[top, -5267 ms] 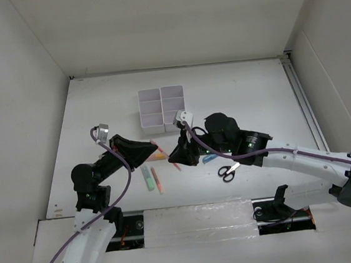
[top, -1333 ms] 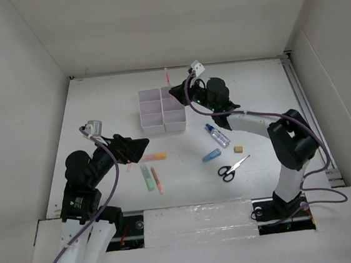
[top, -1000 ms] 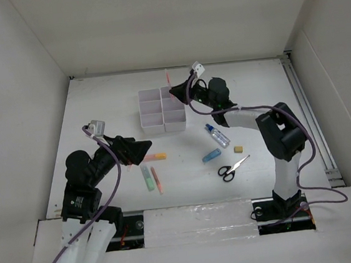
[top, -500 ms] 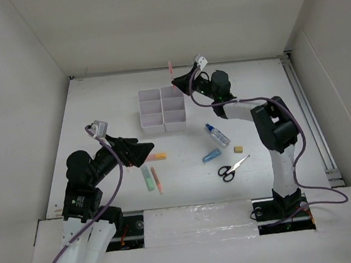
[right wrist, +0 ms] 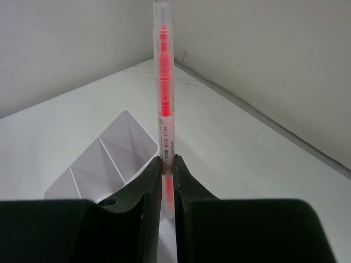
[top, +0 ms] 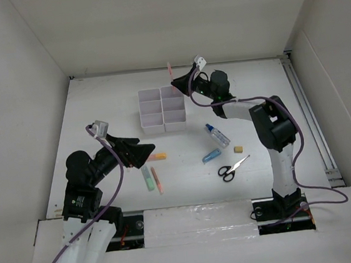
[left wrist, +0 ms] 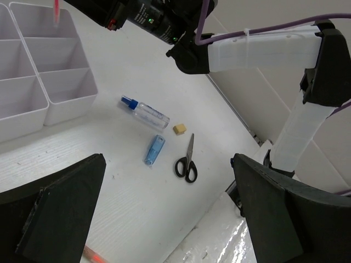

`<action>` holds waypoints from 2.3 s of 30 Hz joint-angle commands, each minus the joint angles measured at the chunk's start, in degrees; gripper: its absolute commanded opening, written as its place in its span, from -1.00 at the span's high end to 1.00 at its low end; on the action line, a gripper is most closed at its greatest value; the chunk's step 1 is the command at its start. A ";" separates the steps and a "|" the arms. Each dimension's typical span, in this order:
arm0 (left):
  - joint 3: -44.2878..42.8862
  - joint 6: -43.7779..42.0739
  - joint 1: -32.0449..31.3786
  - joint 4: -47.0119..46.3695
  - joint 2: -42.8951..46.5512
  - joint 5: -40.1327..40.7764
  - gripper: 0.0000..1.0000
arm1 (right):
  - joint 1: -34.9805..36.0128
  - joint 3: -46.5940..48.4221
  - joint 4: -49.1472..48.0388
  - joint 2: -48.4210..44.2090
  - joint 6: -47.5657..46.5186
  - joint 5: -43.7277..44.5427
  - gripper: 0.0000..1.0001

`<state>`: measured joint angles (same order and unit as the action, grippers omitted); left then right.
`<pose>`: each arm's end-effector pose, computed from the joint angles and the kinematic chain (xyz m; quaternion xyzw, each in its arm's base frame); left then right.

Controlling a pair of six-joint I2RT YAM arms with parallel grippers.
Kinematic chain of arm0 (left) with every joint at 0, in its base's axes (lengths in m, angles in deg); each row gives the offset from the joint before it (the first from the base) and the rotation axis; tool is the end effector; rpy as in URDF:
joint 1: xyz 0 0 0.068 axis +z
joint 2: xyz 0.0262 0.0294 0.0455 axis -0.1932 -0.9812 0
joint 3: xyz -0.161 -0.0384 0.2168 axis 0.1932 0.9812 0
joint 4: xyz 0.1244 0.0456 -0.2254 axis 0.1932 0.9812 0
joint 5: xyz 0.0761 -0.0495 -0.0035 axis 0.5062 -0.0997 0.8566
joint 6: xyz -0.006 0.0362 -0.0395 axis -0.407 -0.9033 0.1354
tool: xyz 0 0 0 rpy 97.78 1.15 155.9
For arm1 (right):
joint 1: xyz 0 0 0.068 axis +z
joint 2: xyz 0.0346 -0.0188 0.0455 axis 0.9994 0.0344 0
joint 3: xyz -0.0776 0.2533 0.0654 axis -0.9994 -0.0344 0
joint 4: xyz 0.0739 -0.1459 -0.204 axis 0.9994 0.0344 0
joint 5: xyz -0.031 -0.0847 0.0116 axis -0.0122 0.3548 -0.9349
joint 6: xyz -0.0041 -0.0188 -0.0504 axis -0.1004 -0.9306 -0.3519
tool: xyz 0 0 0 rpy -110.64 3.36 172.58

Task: Sort the stationery into containers
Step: Place the pen in the storage box, then pick up the pen from the center of the board.

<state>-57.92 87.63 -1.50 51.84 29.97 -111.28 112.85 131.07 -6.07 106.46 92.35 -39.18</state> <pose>0.1056 -0.0453 0.3399 0.1374 0.6680 -0.4463 0.5794 0.4259 0.2176 0.2346 -0.2924 0.5843 0.3807 0.6544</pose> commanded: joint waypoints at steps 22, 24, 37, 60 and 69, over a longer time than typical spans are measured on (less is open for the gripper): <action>-0.16 -0.74 2.62 -1.67 -0.23 -0.42 -1.00 | 1.90 -2.61 -2.44 -1.09 -2.05 2.92 0.29; -0.16 -0.74 2.62 -1.67 -0.23 -0.42 -1.00 | 1.90 -3.31 -2.44 -1.09 -2.05 2.92 0.25; -1.82 -0.12 2.62 3.23 0.82 10.42 -1.00 | 10.57 -16.14 2.42 -20.67 -3.71 18.51 -1.00; -13.34 12.62 2.62 25.84 4.07 67.52 -1.00 | 32.05 -5.35 44.93 -15.26 -10.62 29.58 -0.86; -12.64 11.57 2.62 24.17 5.92 65.14 -1.00 | 32.75 9.59 61.00 -8.38 -29.90 15.50 -0.81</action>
<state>-70.53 98.91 0.90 77.32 35.80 -46.36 145.11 136.47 51.13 98.90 70.60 -18.67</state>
